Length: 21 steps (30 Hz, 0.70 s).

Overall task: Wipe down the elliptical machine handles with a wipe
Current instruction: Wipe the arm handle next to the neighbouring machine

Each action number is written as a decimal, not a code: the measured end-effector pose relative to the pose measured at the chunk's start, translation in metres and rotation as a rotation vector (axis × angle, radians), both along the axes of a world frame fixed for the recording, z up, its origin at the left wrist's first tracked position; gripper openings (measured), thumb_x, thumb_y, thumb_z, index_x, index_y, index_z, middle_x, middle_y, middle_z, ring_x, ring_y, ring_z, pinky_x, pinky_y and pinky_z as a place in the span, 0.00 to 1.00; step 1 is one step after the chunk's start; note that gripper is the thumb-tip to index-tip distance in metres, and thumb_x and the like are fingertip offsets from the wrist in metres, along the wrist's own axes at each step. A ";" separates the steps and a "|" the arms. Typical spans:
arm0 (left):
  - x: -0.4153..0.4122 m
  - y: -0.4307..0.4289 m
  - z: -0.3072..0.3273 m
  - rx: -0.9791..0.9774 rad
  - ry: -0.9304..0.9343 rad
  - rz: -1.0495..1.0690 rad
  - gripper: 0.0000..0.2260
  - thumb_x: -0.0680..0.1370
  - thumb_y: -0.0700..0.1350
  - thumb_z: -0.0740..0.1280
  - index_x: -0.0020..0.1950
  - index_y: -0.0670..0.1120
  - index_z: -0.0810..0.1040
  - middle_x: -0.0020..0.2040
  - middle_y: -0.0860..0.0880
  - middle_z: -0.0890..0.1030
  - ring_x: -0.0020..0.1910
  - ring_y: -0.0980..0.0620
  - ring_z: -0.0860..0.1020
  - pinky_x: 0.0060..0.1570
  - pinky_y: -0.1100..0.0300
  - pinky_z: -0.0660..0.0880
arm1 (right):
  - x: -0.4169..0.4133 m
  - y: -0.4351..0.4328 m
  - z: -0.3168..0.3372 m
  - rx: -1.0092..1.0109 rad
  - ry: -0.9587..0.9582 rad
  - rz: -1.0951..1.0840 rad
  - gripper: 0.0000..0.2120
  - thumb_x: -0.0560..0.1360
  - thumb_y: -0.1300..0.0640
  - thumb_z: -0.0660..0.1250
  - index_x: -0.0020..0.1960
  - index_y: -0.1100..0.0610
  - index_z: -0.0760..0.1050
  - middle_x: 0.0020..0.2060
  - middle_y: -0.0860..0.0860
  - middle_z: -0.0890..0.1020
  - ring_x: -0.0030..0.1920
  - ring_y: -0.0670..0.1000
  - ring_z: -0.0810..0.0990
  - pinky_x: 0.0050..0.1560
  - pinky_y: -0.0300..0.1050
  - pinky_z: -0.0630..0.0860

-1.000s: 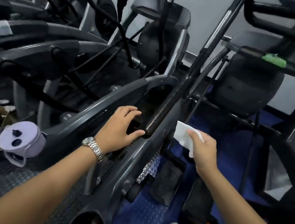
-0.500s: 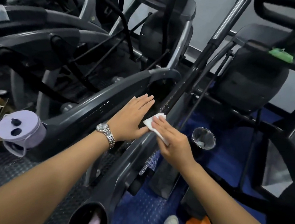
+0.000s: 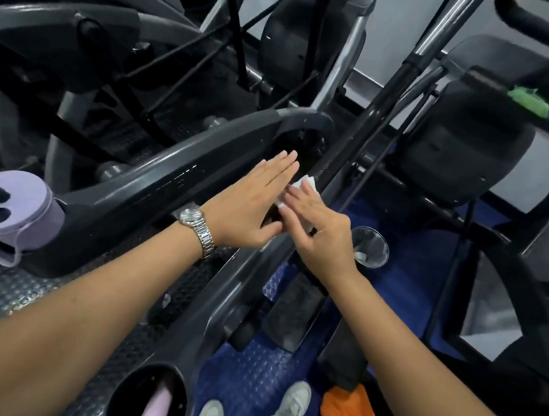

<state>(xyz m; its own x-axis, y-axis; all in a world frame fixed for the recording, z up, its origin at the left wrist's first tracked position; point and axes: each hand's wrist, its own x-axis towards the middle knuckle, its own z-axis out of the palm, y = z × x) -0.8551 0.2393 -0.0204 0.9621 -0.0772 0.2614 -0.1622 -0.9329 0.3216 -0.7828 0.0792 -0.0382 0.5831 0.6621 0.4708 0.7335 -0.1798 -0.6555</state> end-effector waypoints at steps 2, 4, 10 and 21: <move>0.001 0.001 -0.001 0.003 -0.009 -0.006 0.39 0.73 0.58 0.58 0.76 0.38 0.49 0.77 0.43 0.48 0.76 0.49 0.44 0.75 0.51 0.49 | -0.001 -0.006 -0.002 0.034 0.001 0.036 0.13 0.75 0.60 0.70 0.59 0.62 0.79 0.60 0.56 0.80 0.67 0.53 0.73 0.69 0.47 0.70; 0.002 0.003 -0.002 0.006 -0.020 -0.016 0.40 0.74 0.60 0.59 0.76 0.38 0.48 0.77 0.43 0.47 0.76 0.49 0.43 0.75 0.51 0.48 | 0.005 -0.011 -0.001 0.091 -0.005 0.026 0.14 0.74 0.64 0.71 0.58 0.64 0.78 0.57 0.55 0.81 0.64 0.53 0.77 0.65 0.48 0.73; 0.004 0.008 -0.004 0.013 -0.037 -0.023 0.42 0.75 0.63 0.59 0.76 0.37 0.46 0.77 0.43 0.45 0.76 0.49 0.42 0.75 0.51 0.48 | 0.012 0.000 0.004 0.081 0.034 -0.015 0.12 0.75 0.66 0.69 0.58 0.66 0.79 0.56 0.54 0.82 0.64 0.53 0.77 0.66 0.45 0.73; 0.006 0.011 -0.009 -0.024 -0.027 -0.016 0.44 0.74 0.66 0.58 0.76 0.37 0.46 0.77 0.43 0.45 0.76 0.50 0.42 0.75 0.51 0.48 | 0.015 -0.002 0.003 0.054 0.008 0.067 0.11 0.75 0.68 0.69 0.57 0.66 0.80 0.54 0.58 0.83 0.63 0.53 0.78 0.66 0.54 0.73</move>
